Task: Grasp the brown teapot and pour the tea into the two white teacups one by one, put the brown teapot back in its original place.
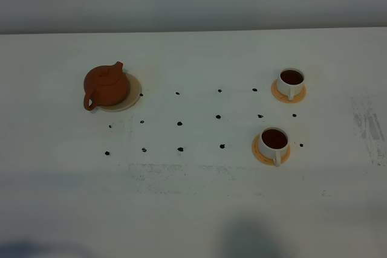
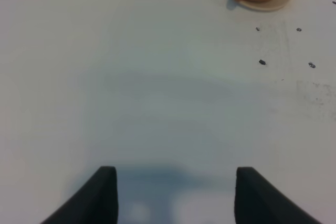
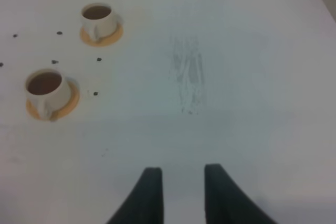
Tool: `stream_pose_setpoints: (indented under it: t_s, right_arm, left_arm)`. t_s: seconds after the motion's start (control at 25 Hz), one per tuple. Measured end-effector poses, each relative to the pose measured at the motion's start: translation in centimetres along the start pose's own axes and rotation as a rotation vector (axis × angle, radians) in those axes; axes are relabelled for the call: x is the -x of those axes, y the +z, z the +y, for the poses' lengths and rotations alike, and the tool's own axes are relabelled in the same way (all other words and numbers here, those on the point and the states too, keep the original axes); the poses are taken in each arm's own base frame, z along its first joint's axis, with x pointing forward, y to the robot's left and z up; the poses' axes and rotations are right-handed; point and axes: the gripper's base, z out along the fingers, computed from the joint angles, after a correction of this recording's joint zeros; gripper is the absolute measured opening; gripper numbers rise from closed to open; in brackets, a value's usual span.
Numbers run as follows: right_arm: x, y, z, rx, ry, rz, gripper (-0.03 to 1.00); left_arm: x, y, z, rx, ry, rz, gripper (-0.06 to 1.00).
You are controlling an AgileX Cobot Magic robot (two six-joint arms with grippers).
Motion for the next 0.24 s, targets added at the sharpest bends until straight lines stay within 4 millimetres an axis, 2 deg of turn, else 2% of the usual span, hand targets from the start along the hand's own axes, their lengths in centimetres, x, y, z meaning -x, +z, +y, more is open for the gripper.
stream_pose_setpoints:
  t_s: [0.24]
  right_arm:
    - [0.00, 0.00, 0.00, 0.000, 0.000, 0.000, 0.22]
  left_arm:
    - [0.00, 0.00, 0.00, 0.000, 0.000, 0.000, 0.48]
